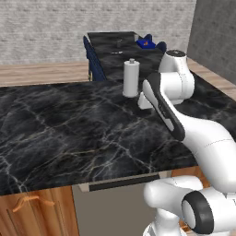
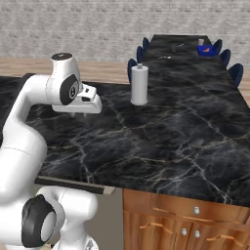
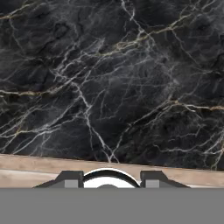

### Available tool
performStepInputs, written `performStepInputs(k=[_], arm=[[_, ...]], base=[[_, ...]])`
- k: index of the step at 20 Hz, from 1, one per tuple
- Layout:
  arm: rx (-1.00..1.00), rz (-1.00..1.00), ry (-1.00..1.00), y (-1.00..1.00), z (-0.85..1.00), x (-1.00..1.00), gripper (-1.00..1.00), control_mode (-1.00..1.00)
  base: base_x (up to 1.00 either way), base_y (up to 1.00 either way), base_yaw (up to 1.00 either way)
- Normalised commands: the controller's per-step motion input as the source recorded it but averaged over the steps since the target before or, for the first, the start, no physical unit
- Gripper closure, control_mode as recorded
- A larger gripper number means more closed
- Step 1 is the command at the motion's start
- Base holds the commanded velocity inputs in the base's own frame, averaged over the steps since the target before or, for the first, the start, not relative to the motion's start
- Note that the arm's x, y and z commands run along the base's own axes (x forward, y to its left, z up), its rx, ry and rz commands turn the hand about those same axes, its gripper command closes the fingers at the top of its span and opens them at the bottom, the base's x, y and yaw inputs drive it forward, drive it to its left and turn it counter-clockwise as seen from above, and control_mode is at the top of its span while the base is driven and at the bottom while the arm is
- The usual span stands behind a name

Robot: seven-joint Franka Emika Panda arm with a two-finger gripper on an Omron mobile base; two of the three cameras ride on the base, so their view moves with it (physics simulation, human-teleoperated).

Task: Take the tongs from the drawer on the right and place them on the dining counter next to the tray containing the hot dog.

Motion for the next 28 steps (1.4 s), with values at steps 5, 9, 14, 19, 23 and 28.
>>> performStepInputs(k=[5,9,14,19,23,28], arm=[[0.00,-0.10,0.00,-0.29,-0.08,-0.23,-1.00,-1.00],[0.03,-0.35,-0.05,-0.57,-0.42,-0.49,-1.00,-1.00],[0.14,-0.35,-0.07,-0.66,-0.47,-0.58,-1.00,-1.00],[0.27,-0.33,-0.15,-0.70,-0.34,-0.56,-1.00,-1.00],[0.28,-0.31,-0.12,-0.82,-0.33,-0.32,-1.00,-1.00],[0.16,-0.22,-0.08,-0.87,-0.42,-0.31,-1.00,-1.00]], base=[[0.00,0.00,0.00],[0.00,0.00,0.00],[0.00,0.00,0.00],[0.00,0.00,0.00],[0.00,0.00,0.00],[0.00,0.00,0.00]])
